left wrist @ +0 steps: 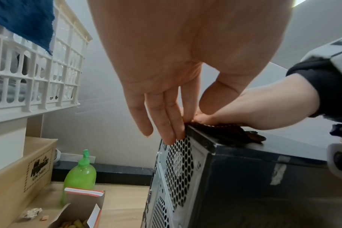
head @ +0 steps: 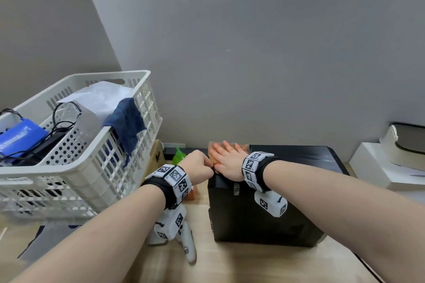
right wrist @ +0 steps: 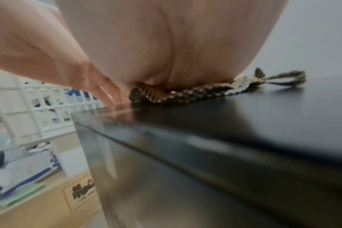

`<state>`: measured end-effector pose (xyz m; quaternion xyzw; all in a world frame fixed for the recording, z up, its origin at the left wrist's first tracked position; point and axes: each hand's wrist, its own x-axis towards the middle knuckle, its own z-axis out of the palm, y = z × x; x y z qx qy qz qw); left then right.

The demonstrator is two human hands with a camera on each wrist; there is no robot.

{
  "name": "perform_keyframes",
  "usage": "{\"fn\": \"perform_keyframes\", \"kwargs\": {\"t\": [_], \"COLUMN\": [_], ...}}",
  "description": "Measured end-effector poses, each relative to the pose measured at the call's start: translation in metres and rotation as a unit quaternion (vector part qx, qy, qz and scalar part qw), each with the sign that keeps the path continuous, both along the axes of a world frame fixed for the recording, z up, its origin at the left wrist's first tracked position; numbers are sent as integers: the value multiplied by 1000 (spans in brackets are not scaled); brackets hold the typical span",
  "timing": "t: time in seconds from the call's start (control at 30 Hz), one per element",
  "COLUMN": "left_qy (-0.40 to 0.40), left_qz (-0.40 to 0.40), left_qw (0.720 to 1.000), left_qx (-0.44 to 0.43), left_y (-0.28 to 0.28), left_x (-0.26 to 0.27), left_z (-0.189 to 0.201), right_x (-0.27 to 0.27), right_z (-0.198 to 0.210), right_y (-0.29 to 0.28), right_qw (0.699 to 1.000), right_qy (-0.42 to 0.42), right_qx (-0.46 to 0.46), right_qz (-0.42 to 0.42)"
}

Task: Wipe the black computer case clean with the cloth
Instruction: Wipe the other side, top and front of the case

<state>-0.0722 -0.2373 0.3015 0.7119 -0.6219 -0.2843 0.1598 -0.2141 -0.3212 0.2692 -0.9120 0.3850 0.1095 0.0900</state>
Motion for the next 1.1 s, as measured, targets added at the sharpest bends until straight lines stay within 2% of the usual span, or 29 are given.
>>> {"fn": "perform_keyframes", "kwargs": {"t": [0.33, 0.6, 0.77, 0.97, 1.1], "left_qy": [-116, -152, -232, -262, -279], "left_qz": [38, -47, -84, -109, -112], "left_qw": [991, 987, 969, 958, 953], "left_qx": [-51, -17, 28, 47, 37], "left_y": [-5, -14, -12, -9, -3], "left_x": [7, -19, -38, -40, -41], "left_z": [10, 3, 2, 5, 1], "right_x": [-30, -60, -107, -185, -186], "right_z": [13, 11, 10, 2, -4], "right_y": [49, 70, 51, 17, 17], "right_qw": [995, 993, 999, 995, 987], "right_qy": [15, -12, 6, 4, -5], "right_qx": [1, -4, -4, -11, -19], "right_qz": [97, 121, 48, -101, -158]}}
